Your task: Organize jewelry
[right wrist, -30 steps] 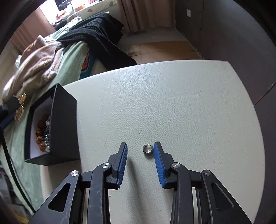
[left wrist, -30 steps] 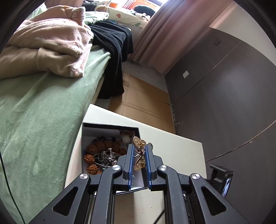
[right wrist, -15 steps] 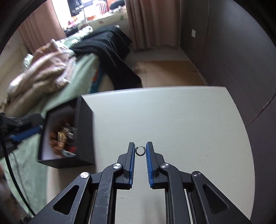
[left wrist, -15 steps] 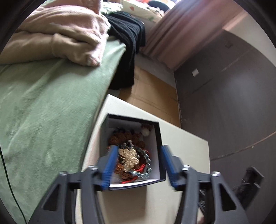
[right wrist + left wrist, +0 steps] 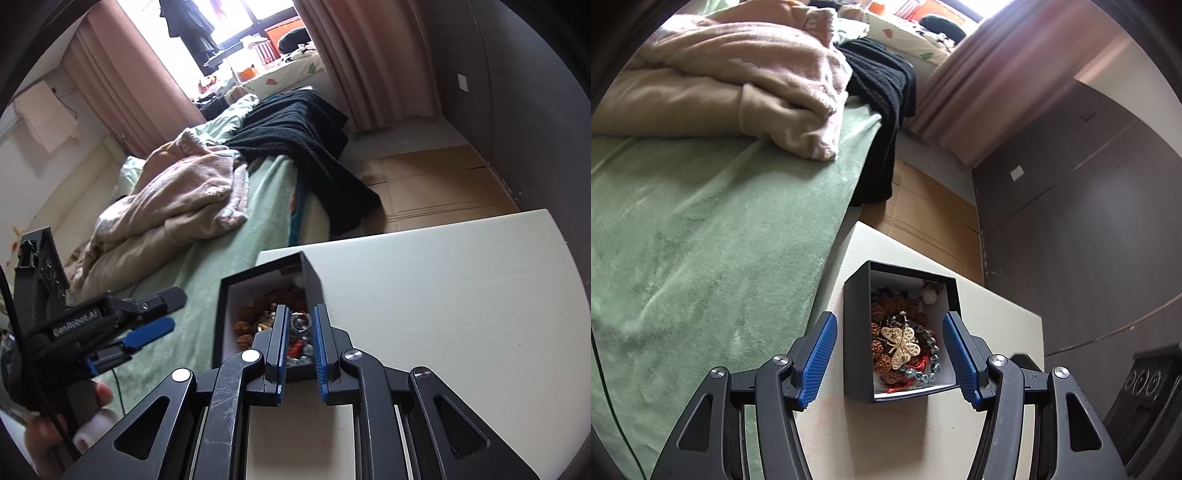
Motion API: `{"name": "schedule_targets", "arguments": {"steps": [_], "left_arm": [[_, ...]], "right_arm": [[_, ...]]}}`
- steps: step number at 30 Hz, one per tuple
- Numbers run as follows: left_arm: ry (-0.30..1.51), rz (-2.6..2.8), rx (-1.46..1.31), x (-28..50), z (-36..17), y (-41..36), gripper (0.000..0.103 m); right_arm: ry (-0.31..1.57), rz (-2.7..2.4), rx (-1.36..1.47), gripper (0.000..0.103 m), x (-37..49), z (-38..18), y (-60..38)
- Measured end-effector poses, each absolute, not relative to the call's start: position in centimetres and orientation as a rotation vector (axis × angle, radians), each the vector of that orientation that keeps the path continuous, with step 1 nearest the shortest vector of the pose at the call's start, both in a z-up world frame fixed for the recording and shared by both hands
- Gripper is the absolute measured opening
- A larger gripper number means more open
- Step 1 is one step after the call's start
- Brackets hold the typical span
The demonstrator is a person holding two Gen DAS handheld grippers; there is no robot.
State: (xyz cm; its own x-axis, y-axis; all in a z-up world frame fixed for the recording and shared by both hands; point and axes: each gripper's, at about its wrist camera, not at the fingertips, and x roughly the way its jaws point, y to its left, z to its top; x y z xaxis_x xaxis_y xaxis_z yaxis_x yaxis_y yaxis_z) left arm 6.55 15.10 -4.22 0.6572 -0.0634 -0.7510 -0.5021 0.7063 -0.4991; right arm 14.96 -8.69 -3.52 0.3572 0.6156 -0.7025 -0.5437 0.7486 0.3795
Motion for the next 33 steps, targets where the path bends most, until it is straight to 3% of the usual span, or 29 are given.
{"name": "schedule_targets", "arguments": {"steps": [8,9,10,12,22,25,29,33], "left_arm": [[0.831,0.263,-0.745,6.8,-4.3,15.2,0.061],[0.830,0.262,-0.741,6.8,-4.3,15.2,0.061],[0.831,0.263,-0.734,6.8,-4.2,15.1,0.061],[0.832,0.263,-0.725,6.9,-4.1,15.0,0.061],[0.843,0.236,-0.642,6.8,-3.5,11.9,0.061],[0.826,0.222,-0.614,6.6,-2.9,10.5,0.061],[0.790,0.216,-0.568,6.0,-2.0,8.8,0.083],[0.770,0.207,-0.532,5.5,-1.2,7.5,0.087]], "right_arm": [[0.995,0.856,0.122,0.015,15.6,-4.0,-5.7],[1.009,0.860,0.109,0.019,15.8,-4.1,-5.5],[1.017,0.858,0.106,0.031,15.8,-4.1,-5.5],[1.010,0.842,0.134,0.045,16.1,-4.0,-6.3],[1.000,0.775,0.226,0.047,16.7,-2.3,-12.1],[0.987,0.737,0.211,0.059,16.3,-1.6,-13.8],[0.969,0.699,0.197,0.064,15.6,-0.7,-16.0],[0.965,0.665,0.163,0.078,14.8,0.1,-17.7]]}}
